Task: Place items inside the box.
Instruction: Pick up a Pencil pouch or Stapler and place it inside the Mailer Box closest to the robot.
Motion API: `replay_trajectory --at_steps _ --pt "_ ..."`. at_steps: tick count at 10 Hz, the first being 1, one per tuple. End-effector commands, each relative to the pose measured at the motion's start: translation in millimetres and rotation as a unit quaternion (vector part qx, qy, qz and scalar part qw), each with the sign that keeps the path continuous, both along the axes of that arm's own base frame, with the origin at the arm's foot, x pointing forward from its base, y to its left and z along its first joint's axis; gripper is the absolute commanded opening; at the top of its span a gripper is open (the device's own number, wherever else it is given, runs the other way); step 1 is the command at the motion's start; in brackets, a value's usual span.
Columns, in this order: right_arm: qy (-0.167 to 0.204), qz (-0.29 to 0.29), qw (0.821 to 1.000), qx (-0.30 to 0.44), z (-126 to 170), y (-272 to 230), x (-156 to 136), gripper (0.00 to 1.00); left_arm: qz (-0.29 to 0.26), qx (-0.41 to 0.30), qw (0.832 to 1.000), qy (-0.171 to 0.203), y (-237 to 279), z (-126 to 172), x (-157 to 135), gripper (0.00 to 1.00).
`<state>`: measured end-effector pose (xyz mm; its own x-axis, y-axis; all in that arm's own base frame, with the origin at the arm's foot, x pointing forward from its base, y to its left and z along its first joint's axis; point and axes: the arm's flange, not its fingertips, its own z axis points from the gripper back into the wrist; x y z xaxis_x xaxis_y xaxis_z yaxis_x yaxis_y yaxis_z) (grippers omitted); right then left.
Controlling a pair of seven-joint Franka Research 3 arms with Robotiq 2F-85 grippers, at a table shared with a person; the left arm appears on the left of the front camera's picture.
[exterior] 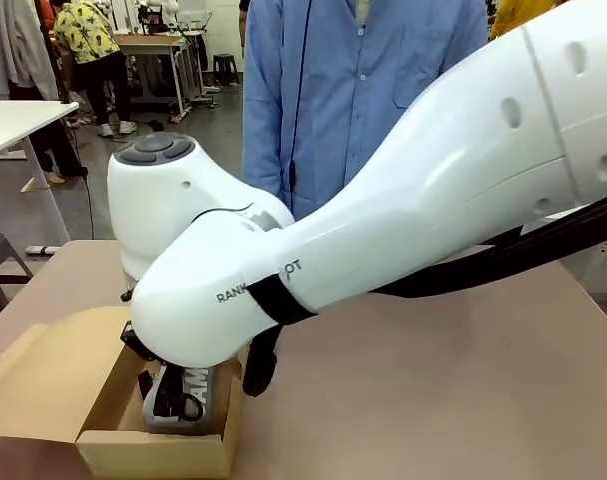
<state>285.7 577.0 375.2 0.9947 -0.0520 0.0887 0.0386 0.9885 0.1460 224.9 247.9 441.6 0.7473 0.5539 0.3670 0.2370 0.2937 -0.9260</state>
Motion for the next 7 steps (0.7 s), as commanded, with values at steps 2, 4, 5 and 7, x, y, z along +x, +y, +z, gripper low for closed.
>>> replay_trajectory --at_steps 2,4,5,7 --pt "0.042 0.003 0.999 -0.024 -4.4 12.1 6.0 0.11 0.003 -0.004 1.0 -0.016 -0.3 1.1 0.5 1.0" --pt "0.035 -0.002 0.999 -0.019 -3.5 8.8 9.2 0.11 0.003 -0.004 1.0 -0.016 -0.3 1.1 0.5 1.0" --pt "0.033 -0.004 0.999 -0.021 -3.6 7.8 9.9 0.11 0.003 -0.004 1.0 -0.016 -0.3 1.1 0.5 1.0" --pt "0.029 -0.001 0.999 -0.017 -3.8 4.9 10.1 0.67 0.003 -0.004 1.0 -0.016 -0.3 1.1 0.5 1.0"
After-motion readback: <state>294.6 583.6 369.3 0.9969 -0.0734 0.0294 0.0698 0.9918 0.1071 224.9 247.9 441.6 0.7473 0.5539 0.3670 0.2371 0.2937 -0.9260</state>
